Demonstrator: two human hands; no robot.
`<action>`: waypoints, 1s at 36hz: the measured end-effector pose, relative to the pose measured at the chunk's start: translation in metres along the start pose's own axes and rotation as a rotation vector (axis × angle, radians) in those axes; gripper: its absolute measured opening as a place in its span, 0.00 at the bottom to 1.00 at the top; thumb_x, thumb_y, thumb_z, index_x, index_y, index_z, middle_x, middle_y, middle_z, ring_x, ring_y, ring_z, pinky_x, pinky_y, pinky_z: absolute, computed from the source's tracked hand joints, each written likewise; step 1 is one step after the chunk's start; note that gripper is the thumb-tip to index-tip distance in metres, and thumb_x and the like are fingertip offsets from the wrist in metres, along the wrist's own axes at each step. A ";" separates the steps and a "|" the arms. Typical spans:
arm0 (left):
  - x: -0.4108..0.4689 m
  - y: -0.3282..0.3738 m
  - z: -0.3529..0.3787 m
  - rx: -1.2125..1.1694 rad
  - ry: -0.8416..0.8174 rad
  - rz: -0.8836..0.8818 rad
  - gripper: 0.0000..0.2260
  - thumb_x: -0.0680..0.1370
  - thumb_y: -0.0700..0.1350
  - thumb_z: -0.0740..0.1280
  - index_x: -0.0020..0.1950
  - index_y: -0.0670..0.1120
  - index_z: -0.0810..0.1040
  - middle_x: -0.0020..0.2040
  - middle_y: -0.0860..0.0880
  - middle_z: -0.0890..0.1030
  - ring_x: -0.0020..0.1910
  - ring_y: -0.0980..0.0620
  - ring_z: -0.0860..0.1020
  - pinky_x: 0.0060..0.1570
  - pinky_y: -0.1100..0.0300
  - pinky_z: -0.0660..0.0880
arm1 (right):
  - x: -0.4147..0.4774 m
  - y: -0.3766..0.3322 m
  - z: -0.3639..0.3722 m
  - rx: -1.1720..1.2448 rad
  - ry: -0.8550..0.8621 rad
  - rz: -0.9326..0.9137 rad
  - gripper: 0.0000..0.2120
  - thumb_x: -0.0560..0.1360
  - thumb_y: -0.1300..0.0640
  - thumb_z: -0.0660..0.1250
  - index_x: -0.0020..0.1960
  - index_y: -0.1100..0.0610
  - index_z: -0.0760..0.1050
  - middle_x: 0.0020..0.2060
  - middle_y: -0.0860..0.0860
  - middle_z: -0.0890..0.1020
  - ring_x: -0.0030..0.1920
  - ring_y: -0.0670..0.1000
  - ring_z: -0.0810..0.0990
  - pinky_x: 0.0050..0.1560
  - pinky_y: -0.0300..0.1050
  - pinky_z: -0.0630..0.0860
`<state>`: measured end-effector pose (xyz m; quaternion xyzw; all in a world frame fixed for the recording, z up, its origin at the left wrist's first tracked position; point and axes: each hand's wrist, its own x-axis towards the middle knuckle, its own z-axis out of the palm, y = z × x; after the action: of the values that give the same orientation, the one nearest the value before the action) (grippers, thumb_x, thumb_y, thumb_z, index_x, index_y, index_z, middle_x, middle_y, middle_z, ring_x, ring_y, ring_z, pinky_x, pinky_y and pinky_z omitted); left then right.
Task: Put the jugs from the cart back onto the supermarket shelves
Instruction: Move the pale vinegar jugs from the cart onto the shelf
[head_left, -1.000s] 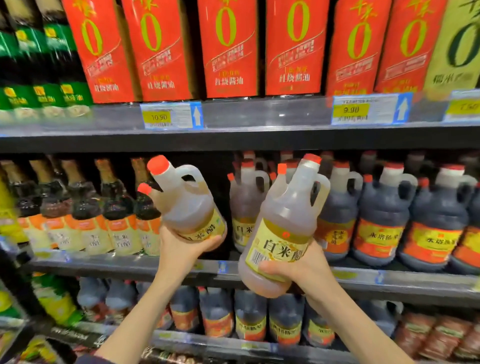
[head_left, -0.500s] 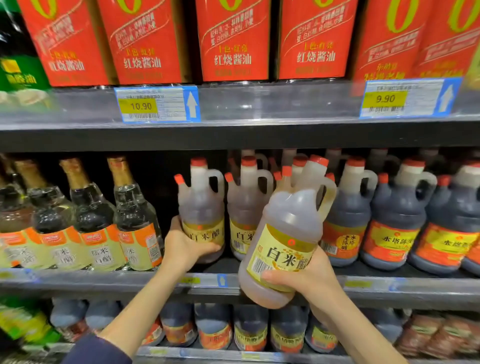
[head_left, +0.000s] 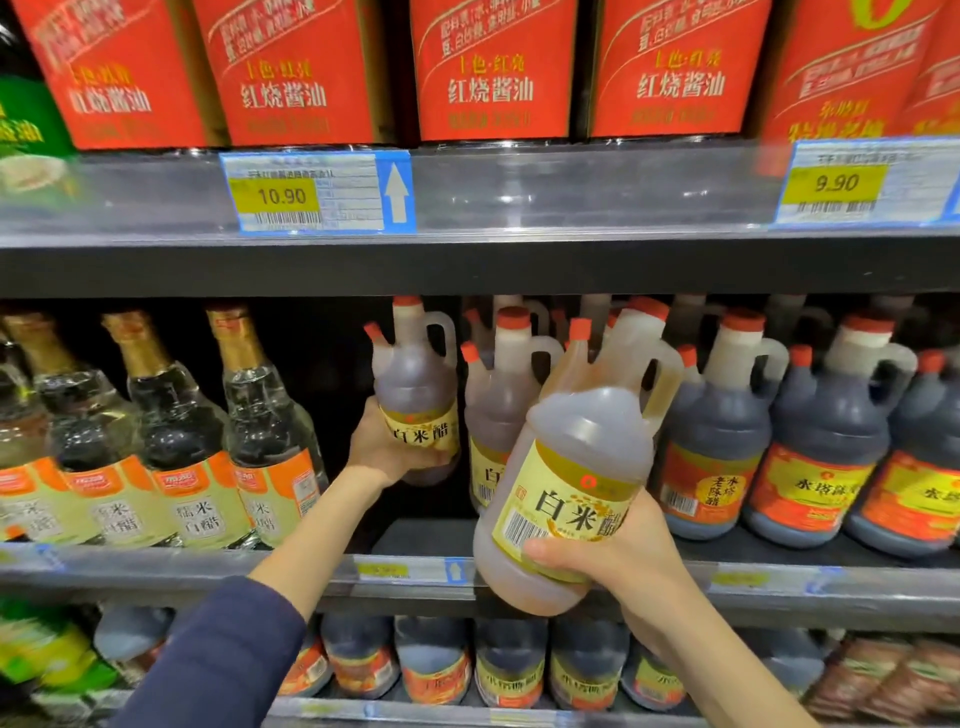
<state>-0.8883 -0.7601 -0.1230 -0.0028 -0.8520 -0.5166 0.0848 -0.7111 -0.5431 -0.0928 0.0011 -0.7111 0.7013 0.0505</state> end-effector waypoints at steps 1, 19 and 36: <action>0.004 -0.002 0.000 -0.007 -0.009 0.011 0.48 0.48 0.51 0.83 0.65 0.45 0.70 0.57 0.49 0.79 0.56 0.48 0.78 0.57 0.49 0.76 | 0.000 -0.001 0.000 0.000 -0.003 0.001 0.39 0.46 0.60 0.85 0.55 0.59 0.77 0.44 0.50 0.86 0.46 0.49 0.85 0.42 0.43 0.82; 0.021 -0.019 0.005 0.002 -0.119 0.059 0.47 0.53 0.49 0.84 0.66 0.43 0.66 0.59 0.47 0.78 0.58 0.48 0.77 0.60 0.46 0.75 | 0.004 -0.005 0.005 0.028 -0.015 0.030 0.39 0.45 0.57 0.81 0.56 0.59 0.76 0.44 0.50 0.86 0.45 0.48 0.85 0.37 0.40 0.80; 0.021 -0.020 0.004 -0.082 -0.234 0.010 0.40 0.58 0.39 0.82 0.66 0.46 0.69 0.57 0.49 0.80 0.59 0.49 0.77 0.62 0.50 0.73 | 0.007 -0.004 0.005 0.033 -0.019 -0.001 0.38 0.45 0.54 0.79 0.55 0.58 0.77 0.46 0.51 0.86 0.46 0.49 0.85 0.39 0.38 0.80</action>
<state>-0.9115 -0.7670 -0.1391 -0.0708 -0.8343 -0.5466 -0.0127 -0.7178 -0.5479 -0.0878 0.0089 -0.6997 0.7130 0.0440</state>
